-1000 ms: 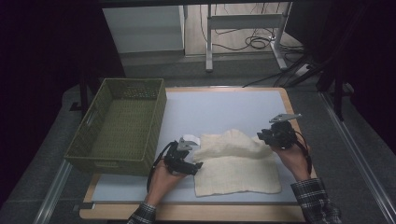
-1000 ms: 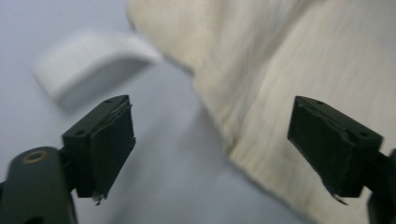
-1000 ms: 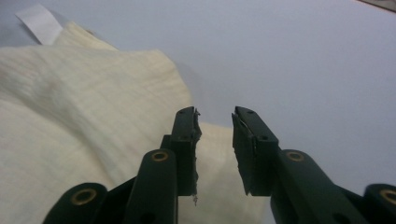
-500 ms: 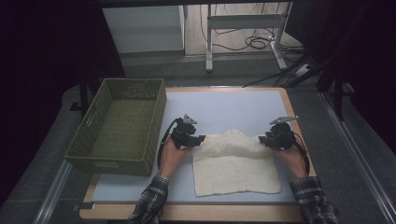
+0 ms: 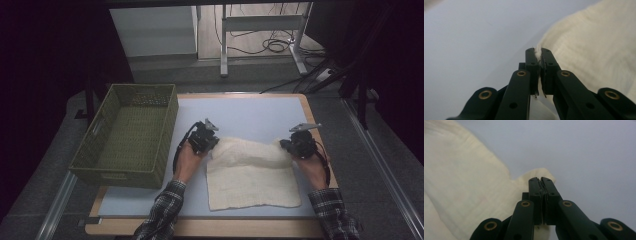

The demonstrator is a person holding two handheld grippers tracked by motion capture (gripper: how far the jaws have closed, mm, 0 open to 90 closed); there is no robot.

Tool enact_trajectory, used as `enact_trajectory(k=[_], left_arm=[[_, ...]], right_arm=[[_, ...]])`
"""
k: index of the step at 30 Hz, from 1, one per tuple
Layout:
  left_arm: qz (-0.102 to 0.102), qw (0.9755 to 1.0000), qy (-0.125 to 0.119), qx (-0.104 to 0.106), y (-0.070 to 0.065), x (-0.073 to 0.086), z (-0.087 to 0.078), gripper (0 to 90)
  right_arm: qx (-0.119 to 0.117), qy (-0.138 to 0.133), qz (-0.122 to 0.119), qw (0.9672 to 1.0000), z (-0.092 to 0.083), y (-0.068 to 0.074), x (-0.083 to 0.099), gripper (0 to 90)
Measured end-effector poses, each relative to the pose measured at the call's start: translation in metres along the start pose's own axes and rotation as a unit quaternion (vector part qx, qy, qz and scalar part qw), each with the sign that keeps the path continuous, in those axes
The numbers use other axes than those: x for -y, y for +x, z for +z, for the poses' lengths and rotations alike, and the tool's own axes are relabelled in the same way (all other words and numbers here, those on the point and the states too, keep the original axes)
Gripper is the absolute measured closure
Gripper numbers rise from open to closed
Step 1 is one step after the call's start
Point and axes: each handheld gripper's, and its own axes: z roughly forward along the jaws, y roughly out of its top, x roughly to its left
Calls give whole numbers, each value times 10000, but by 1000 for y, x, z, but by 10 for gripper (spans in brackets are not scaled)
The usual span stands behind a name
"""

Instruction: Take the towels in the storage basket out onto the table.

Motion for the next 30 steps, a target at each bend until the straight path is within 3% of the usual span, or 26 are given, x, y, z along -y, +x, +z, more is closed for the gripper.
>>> enact_trajectory(k=[1, 2, 4, 5, 7, 8, 12, 19, 22, 30], left_arm=[[0, 10000, 0, 0, 0, 0, 0, 858], [-44, 9999, -105, -110, 6, -5, -5, 858], [-72, 9991, -166, -389, 16, -14, -7, 821], [-170, 9973, -32, -711, 25, -18, -2, 636], [-185, 9971, 2, -740, 28, -18, -1, 572], [-219, 9970, -64, -738, 31, -18, -1, 518], [-304, 9975, -131, -624, 32, -13, 2, 476], [-427, 9983, -51, -380, 34, -6, 19, 513], [-603, 9978, -82, -270, 39, -3, 25, 557], [-817, 9966, -20, -65, 47, 8, 39, 551]], right_arm=[[24, -136, 54, 9999, -3, -3, -6, 871], [24, -136, 54, 9999, -3, -3, -6, 871], [84, -410, 136, 9990, -5, -10, -20, 828], [209, -405, 240, 9987, 1, -16, -29, 662], [295, -268, 228, 9989, 5, -20, -32, 635], [337, -246, 222, 9989, 6, -22, -33, 630], [282, -153, 238, 9992, 8, -29, -29, 619], [122, 14, 343, 9993, 21, -39, -20, 673], [6, 27, 406, 9992, 32, -42, -19, 703], [24, 14, 432, 9991, 50, -45, -20, 691]])
